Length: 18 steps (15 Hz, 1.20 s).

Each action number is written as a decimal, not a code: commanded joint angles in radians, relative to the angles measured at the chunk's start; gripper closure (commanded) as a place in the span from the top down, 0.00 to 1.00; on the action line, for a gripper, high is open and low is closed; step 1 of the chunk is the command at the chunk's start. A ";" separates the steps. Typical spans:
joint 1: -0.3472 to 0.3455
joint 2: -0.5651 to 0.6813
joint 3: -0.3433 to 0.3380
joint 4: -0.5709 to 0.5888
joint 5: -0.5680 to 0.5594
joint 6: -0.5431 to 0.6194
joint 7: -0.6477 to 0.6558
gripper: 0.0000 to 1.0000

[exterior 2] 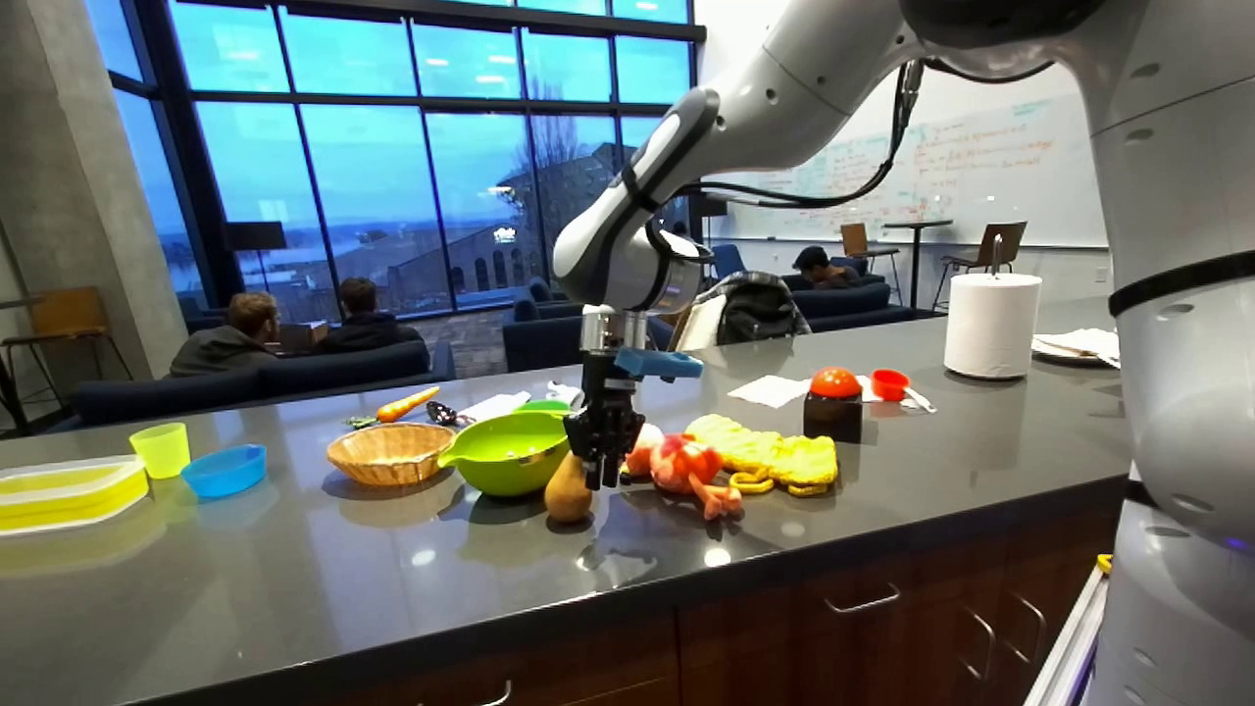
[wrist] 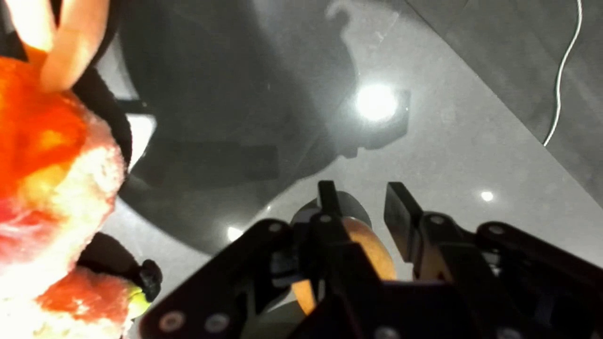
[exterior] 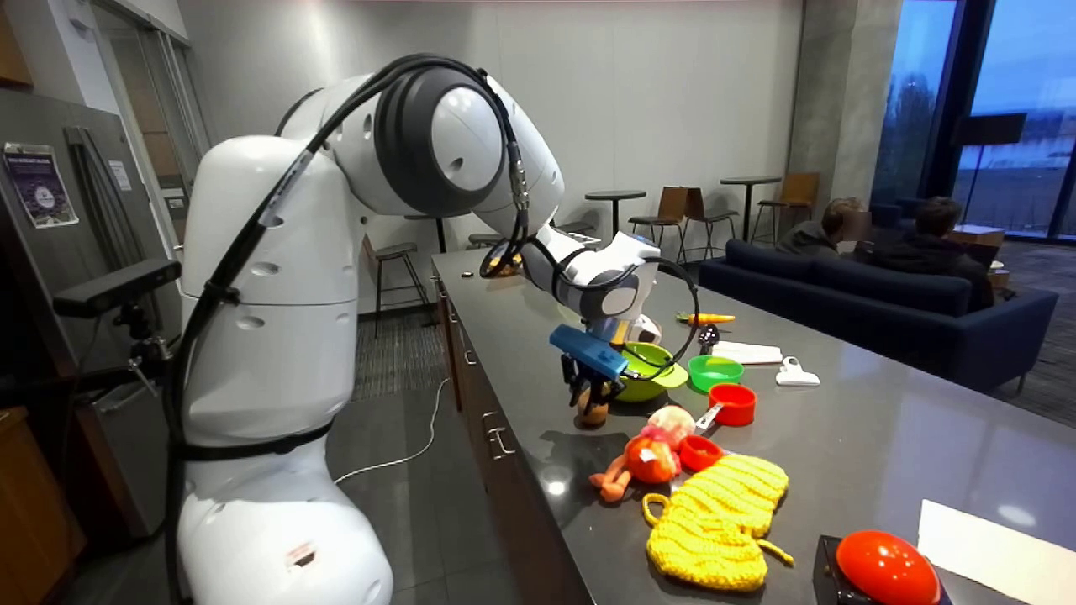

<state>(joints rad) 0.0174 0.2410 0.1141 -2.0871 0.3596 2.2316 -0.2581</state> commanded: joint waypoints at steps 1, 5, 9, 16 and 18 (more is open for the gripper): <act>0.006 -0.028 -0.002 -0.016 -0.013 -0.010 0.030 0.63; 0.010 -0.021 0.002 -0.005 -0.005 -0.002 0.035 0.92; 0.015 0.000 0.001 0.028 -0.012 -0.017 0.050 1.00; 0.016 0.047 0.003 0.102 -0.005 -0.034 0.051 1.00; 0.015 0.069 0.005 0.130 -0.005 -0.039 0.049 1.00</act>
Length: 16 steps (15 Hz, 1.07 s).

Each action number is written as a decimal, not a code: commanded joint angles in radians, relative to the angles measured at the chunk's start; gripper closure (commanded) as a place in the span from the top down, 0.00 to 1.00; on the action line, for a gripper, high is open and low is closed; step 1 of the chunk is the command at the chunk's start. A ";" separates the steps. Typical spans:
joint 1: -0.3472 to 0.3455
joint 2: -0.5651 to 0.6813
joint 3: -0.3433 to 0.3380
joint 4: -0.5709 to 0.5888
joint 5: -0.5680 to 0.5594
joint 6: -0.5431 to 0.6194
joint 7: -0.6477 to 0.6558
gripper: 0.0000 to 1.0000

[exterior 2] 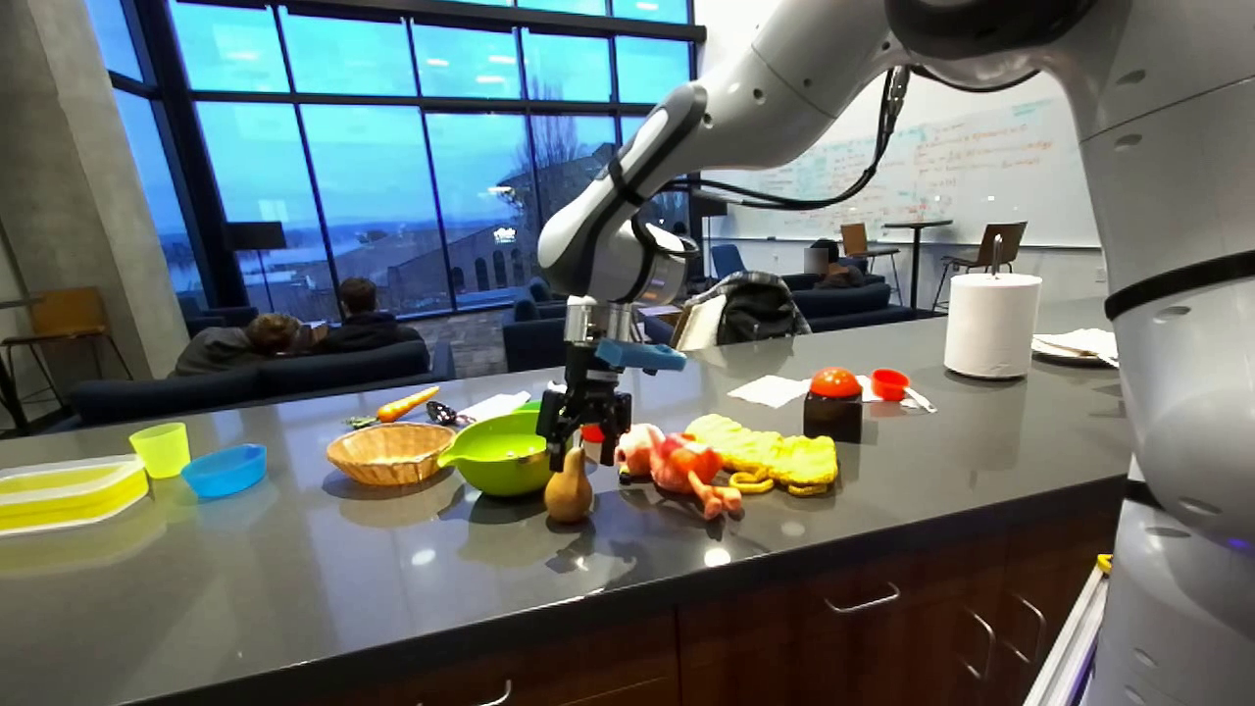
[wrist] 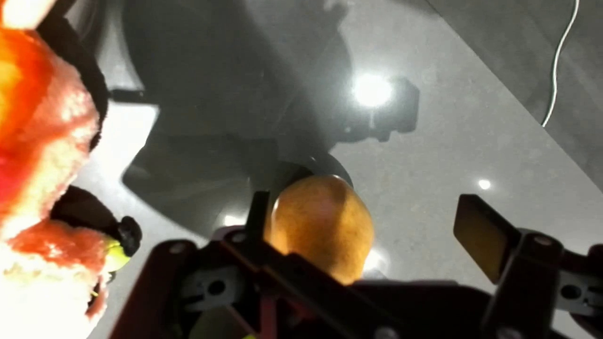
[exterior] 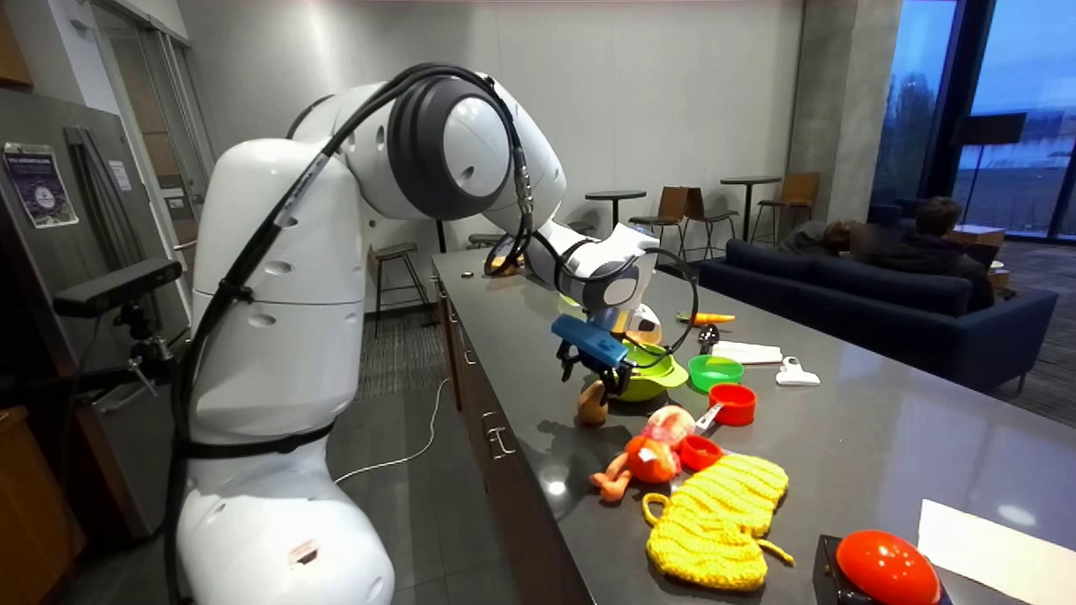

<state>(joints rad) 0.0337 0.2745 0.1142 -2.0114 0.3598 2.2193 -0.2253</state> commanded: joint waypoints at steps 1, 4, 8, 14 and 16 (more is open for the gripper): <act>-0.002 0.049 0.006 0.070 -0.005 -0.032 0.014 1.00; -0.002 0.084 0.010 0.115 -0.006 -0.044 0.013 1.00; -0.003 0.123 0.018 0.160 -0.001 -0.060 0.014 1.00; -0.005 0.151 0.024 0.181 0.001 -0.063 0.018 0.75; -0.007 0.150 0.025 0.179 0.003 -0.060 0.015 0.68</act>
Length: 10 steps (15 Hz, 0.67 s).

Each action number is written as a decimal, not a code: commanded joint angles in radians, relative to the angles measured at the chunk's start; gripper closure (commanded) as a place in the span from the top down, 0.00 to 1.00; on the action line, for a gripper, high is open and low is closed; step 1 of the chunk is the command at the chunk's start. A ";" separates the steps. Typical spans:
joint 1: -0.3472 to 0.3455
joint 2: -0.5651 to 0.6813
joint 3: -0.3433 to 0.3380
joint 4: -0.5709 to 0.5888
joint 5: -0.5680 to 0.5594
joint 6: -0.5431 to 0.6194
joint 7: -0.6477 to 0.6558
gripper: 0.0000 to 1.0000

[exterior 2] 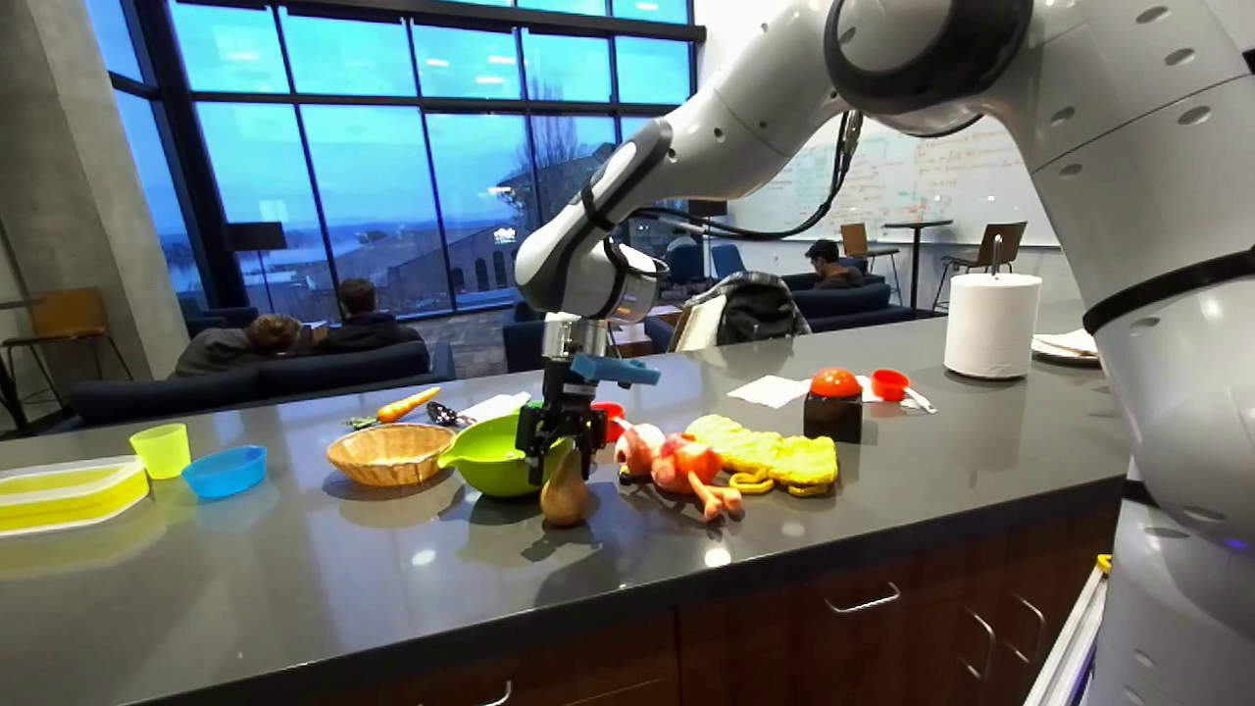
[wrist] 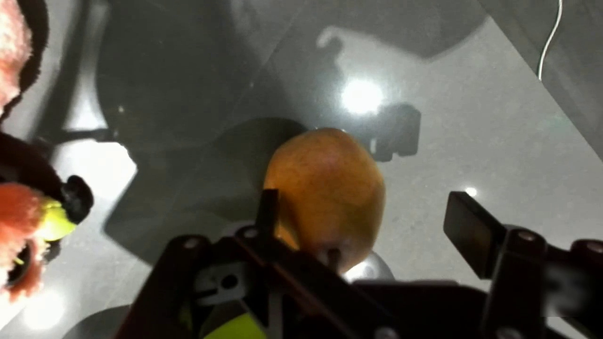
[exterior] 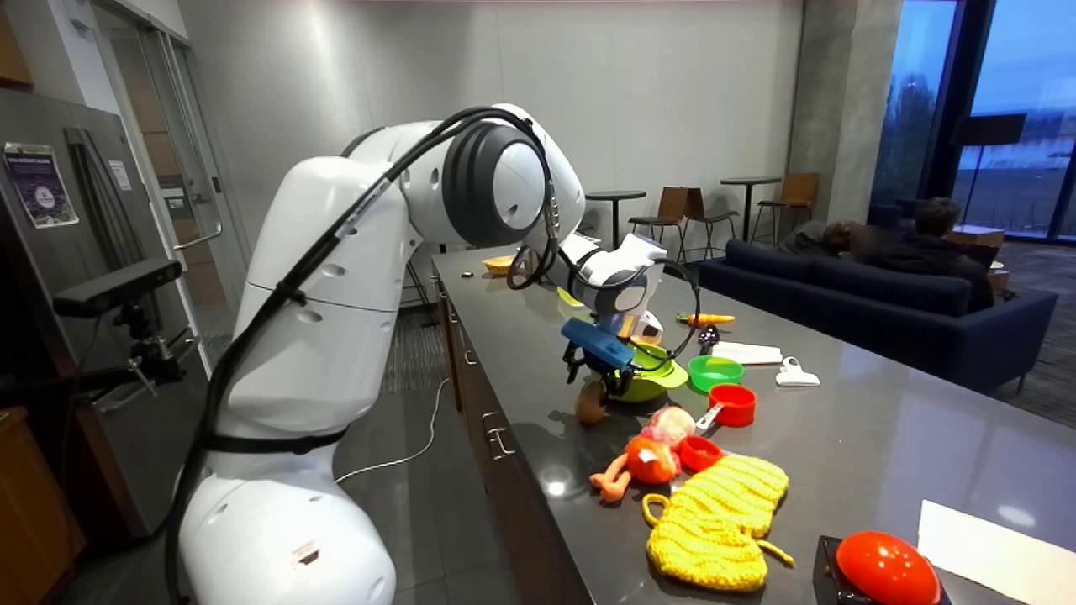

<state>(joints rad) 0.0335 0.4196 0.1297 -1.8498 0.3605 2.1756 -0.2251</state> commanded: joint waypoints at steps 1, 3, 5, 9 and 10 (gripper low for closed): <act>-0.007 0.003 0.010 0.015 0.004 -0.015 0.013 0.59; -0.008 0.000 0.009 0.014 0.005 -0.011 0.012 0.42; -0.009 -0.002 0.009 0.013 0.006 -0.009 0.012 0.29; -0.011 -0.006 0.008 0.011 0.005 -0.008 0.012 0.27; -0.011 -0.008 0.008 0.010 0.004 -0.009 0.012 0.27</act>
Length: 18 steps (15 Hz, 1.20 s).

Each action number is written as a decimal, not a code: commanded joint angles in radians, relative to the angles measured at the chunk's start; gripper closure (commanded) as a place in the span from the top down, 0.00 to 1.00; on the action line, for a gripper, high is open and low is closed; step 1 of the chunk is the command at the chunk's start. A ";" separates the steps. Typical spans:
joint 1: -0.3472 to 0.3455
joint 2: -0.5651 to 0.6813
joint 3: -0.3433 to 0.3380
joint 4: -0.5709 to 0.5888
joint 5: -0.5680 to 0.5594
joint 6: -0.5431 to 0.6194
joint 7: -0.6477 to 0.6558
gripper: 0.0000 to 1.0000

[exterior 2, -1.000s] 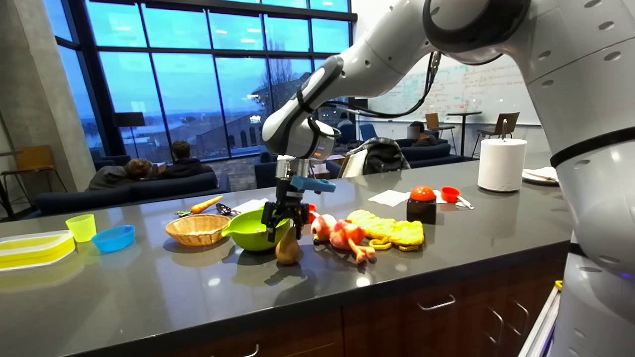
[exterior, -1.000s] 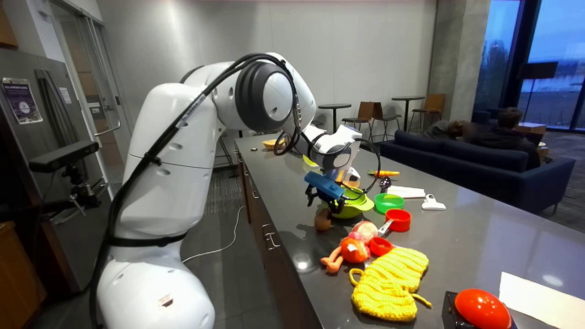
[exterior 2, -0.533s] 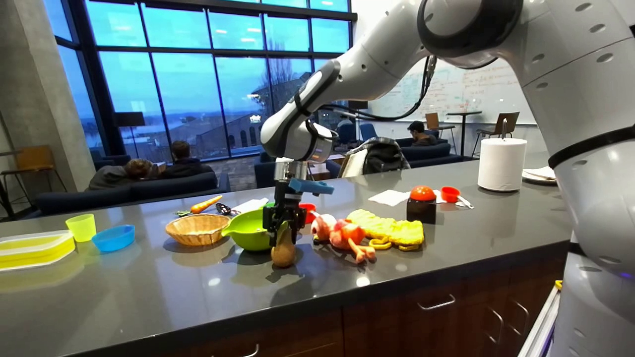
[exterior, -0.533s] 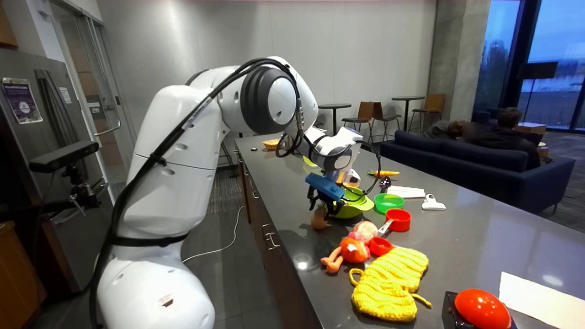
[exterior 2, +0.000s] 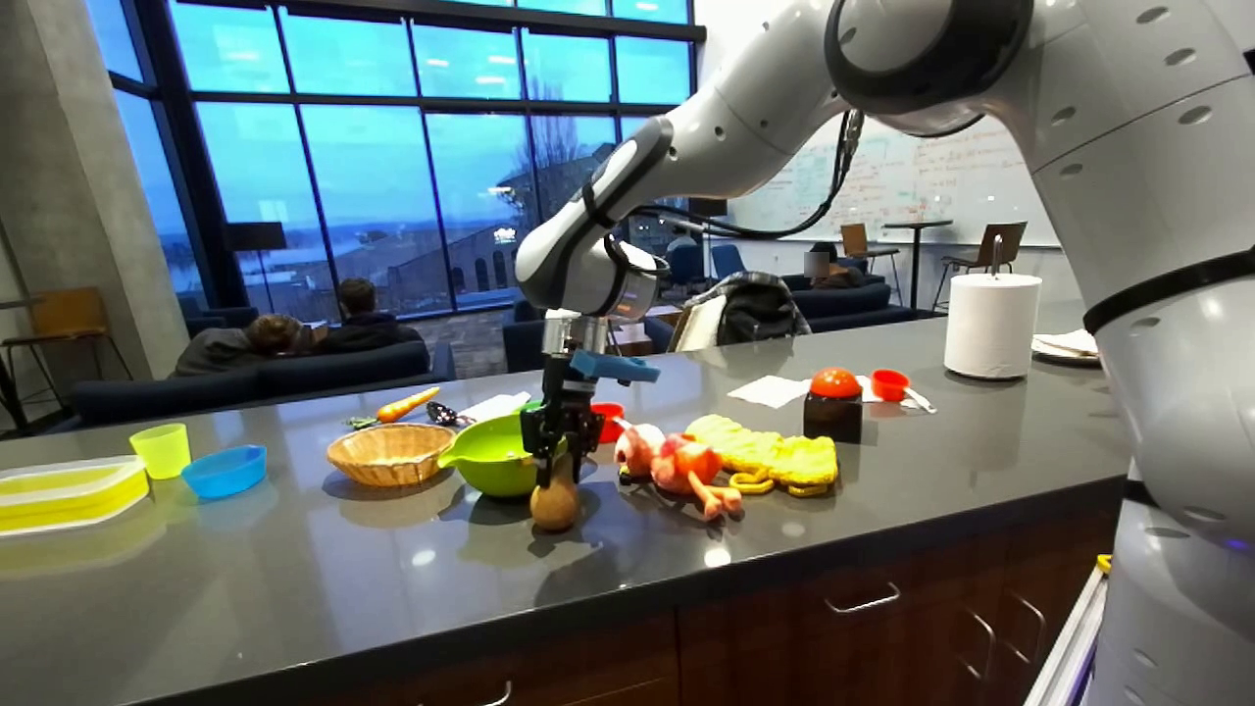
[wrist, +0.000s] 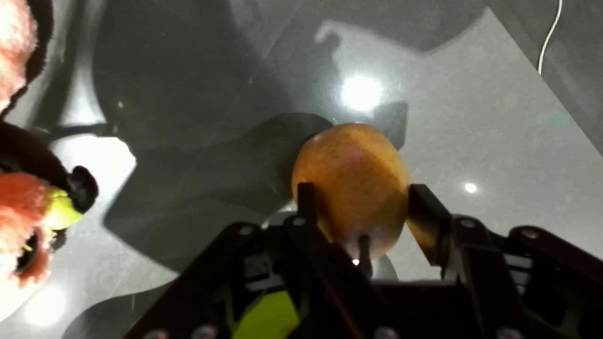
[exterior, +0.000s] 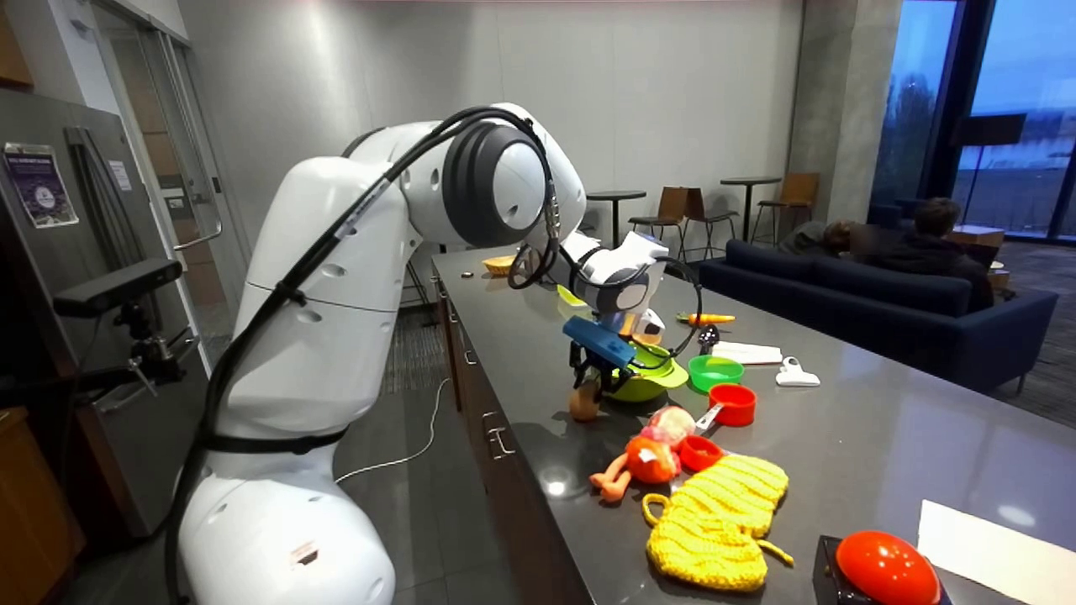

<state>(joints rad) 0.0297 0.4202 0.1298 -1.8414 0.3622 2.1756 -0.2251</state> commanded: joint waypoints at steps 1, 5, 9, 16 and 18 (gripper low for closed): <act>-0.007 -0.012 0.007 0.000 0.000 -0.009 0.014 0.27; -0.004 -0.029 0.002 -0.007 -0.011 -0.013 0.025 0.27; -0.004 -0.047 -0.007 -0.014 -0.019 -0.018 0.044 0.27; 0.007 -0.120 -0.035 -0.030 -0.103 -0.043 0.136 0.27; 0.009 -0.131 -0.037 -0.029 -0.116 -0.058 0.155 0.27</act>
<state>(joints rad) 0.0286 0.3364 0.1033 -1.8442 0.2740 2.1443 -0.1132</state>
